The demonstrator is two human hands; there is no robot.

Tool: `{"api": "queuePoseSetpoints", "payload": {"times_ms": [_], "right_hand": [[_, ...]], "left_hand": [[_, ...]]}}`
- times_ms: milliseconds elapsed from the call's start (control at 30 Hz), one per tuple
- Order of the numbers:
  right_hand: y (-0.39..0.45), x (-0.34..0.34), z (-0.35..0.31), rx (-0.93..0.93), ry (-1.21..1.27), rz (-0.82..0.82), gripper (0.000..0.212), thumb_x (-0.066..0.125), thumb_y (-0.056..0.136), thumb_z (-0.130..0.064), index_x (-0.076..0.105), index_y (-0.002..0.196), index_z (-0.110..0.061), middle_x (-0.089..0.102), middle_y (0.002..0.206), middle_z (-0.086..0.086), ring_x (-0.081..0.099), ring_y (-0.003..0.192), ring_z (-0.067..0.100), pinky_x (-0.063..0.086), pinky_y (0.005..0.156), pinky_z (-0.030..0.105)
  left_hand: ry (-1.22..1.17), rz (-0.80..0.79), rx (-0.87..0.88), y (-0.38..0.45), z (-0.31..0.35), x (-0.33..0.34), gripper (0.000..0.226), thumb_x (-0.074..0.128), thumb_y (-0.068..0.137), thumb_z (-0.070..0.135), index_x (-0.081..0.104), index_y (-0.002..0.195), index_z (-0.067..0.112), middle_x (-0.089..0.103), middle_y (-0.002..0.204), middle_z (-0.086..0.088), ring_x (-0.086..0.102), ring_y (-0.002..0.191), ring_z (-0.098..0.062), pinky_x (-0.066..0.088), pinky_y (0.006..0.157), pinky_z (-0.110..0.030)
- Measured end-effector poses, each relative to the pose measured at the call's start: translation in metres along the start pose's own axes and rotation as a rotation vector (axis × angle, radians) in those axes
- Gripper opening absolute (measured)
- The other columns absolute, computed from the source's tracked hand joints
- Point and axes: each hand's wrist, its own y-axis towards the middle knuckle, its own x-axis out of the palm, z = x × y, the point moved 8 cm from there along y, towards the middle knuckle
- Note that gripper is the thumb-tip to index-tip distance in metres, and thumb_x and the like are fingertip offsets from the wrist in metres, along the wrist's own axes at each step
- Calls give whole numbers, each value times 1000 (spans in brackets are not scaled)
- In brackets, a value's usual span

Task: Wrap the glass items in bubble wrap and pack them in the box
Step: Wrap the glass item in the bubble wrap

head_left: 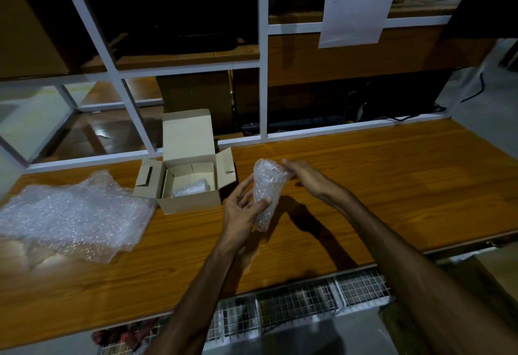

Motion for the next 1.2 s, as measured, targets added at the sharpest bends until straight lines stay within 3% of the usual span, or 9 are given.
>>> {"api": "queuePoseSetpoints", "payload": {"times_ms": [133, 233, 433, 533, 733, 833, 967, 1100, 1200], "right_hand": [[14, -5, -3, 31, -98, -29, 24, 59, 105, -20, 74, 120, -8, 69, 107, -6, 61, 91, 1, 42, 69, 16], [23, -9, -7, 37, -156, -62, 11, 72, 96, -16, 75, 106, -19, 68, 113, -5, 63, 105, 10, 51, 83, 27], [32, -8, -20, -3, -200, -24, 40, 79, 87, -4, 60, 119, -19, 66, 95, 4, 68, 80, 16, 55, 63, 26], [32, 0, -32, -107, -300, -52, 34, 74, 88, 1, 64, 115, -18, 61, 90, 0, 61, 74, 10, 52, 63, 26], [32, 8, -45, -181, -358, -16, 14, 73, 92, -6, 70, 97, -19, 63, 95, -6, 58, 84, 5, 48, 73, 28], [29, 9, -45, -127, -281, -113, 22, 61, 100, -7, 76, 116, -11, 71, 120, 1, 63, 106, 7, 49, 87, 26], [21, 14, -44, -69, -257, -293, 44, 44, 102, 5, 65, 138, -9, 56, 151, 8, 49, 141, 19, 41, 112, 34], [14, 12, -48, -128, -303, -407, 46, 55, 100, 6, 59, 143, -9, 57, 150, 4, 51, 138, 12, 47, 106, 25], [21, -1, -47, -174, -265, -337, 38, 65, 95, 2, 68, 131, -9, 66, 135, 2, 63, 123, 9, 56, 102, 33]], "left_hand": [[56, -18, 37, -2, 3, -2, 74, 83, 84, 3, 55, 145, 34, 65, 143, -4, 67, 127, -19, 62, 95, -44], [103, -50, 63, -5, 7, -2, 74, 81, 85, -2, 54, 146, 29, 65, 139, 7, 67, 125, -11, 61, 95, -34], [159, -73, 78, -4, 16, -5, 74, 83, 85, 3, 55, 146, 33, 64, 144, 4, 65, 128, -13, 60, 99, -40], [159, -79, 66, -3, 18, -9, 76, 83, 85, 3, 54, 149, 29, 65, 142, 4, 65, 127, -16, 61, 98, -43], [169, -86, 46, -1, 21, -14, 78, 87, 82, 9, 55, 147, 37, 66, 142, 6, 65, 128, -17, 58, 103, -52], [138, -89, 37, -1, 22, -17, 84, 87, 80, 13, 51, 154, 28, 64, 146, 0, 66, 129, -18, 58, 103, -54], [127, -107, 40, 1, 24, -23, 82, 85, 81, 10, 51, 154, 27, 61, 149, -4, 66, 130, -22, 59, 100, -57], [120, -140, 21, 1, 25, -22, 81, 86, 79, 13, 54, 151, 33, 61, 149, -3, 65, 131, -22, 58, 101, -57], [122, -170, -1, 2, 24, -20, 83, 87, 79, 15, 53, 152, 31, 61, 150, -2, 63, 132, -22, 57, 102, -58]]}}
